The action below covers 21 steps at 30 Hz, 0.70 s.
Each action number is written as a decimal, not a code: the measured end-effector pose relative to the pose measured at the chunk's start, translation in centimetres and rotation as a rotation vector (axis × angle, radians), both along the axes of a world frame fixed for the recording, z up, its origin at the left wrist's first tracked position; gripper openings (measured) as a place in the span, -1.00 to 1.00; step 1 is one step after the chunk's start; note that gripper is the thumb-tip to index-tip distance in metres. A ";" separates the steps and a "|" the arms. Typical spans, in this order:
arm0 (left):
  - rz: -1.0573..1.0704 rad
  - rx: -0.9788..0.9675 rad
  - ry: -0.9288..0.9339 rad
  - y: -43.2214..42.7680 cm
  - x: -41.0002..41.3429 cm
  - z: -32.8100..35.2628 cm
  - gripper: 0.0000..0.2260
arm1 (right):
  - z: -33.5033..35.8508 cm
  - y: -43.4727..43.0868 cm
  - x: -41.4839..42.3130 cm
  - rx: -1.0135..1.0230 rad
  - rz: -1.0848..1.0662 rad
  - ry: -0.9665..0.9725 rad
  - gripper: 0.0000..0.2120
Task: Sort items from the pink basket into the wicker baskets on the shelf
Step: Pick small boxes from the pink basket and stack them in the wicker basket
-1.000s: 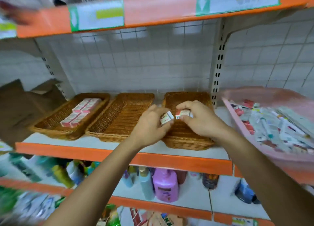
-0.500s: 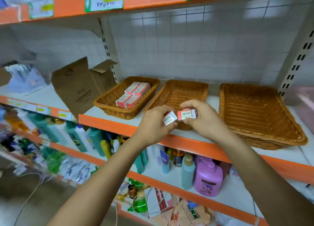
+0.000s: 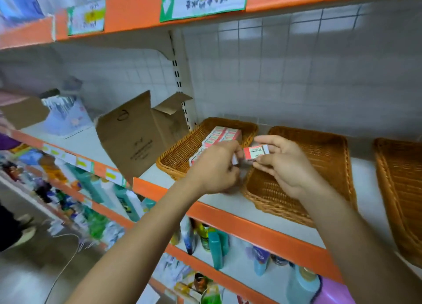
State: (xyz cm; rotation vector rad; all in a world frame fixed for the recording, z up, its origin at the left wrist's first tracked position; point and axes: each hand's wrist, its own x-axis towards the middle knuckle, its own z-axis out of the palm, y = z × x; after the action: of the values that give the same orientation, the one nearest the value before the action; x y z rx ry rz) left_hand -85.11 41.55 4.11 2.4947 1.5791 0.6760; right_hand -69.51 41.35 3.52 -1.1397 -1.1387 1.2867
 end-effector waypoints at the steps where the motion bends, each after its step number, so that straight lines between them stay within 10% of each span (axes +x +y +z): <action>1: 0.014 0.018 0.023 0.7 -0.3 0.2 -0.79 | 0.1 0.9 -0.4 0.001 -0.013 0.014 -0.57; 10: 0.066 0.158 0.138 5.8 -1.9 1.2 -0.69 | -0.4 4.8 -2.3 -0.020 -0.035 -0.014 -0.57; 21: -0.356 0.144 0.255 11.7 -3.9 0.3 -0.54 | -0.1 7.2 -4.2 -0.020 -0.146 -0.271 -0.67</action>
State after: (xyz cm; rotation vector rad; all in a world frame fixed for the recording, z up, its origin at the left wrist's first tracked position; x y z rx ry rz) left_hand -89.00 53.27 4.41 2.9614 1.1310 0.4494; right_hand -73.70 48.59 3.44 -1.4172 -1.2147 1.0558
